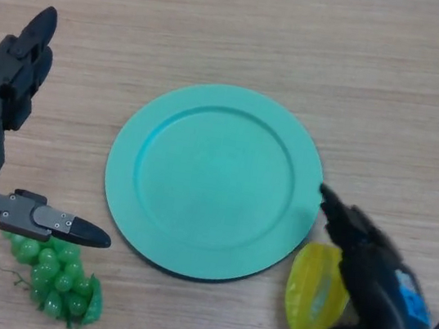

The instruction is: Pick up the yellow starfruit and place it on the plate

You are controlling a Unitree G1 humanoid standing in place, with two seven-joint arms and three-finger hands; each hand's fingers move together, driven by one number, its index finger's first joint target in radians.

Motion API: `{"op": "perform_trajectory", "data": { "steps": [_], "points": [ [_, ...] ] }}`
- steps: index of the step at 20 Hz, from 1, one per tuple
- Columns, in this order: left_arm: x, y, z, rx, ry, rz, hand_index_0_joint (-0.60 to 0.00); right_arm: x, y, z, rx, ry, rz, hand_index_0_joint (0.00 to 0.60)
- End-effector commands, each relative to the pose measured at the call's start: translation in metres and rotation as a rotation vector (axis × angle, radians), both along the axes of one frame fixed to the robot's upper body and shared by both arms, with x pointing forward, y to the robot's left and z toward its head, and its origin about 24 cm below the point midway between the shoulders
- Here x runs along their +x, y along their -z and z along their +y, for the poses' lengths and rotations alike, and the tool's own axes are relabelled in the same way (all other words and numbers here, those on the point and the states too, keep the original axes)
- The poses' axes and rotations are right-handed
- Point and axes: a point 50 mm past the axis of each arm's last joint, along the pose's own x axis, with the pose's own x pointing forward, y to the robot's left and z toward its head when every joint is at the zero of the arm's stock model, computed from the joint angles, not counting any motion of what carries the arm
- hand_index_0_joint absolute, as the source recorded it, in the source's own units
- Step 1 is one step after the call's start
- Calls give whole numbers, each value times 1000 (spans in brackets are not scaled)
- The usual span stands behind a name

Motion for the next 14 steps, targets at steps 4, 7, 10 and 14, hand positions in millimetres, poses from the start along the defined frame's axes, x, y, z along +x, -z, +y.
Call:
{"op": "perform_trajectory", "data": {
  "steps": [4, 7, 10, 14],
  "points": [
    [-9, -34, 2, 29, -3, -201, 0, 4, -21, -2, 71, 59, -140, 0],
    [-11, -33, 1, 20, -6, -203, 0, 3, -20, -9, 95, 103, -108, 150],
    [-12, -33, 1, 17, -8, -202, 0, 4, -22, -12, 97, 91, -116, 500],
    [-12, -33, 0, 19, -4, -202, 0, 5, -35, -15, 134, 75, -125, 600]
  ]
}}
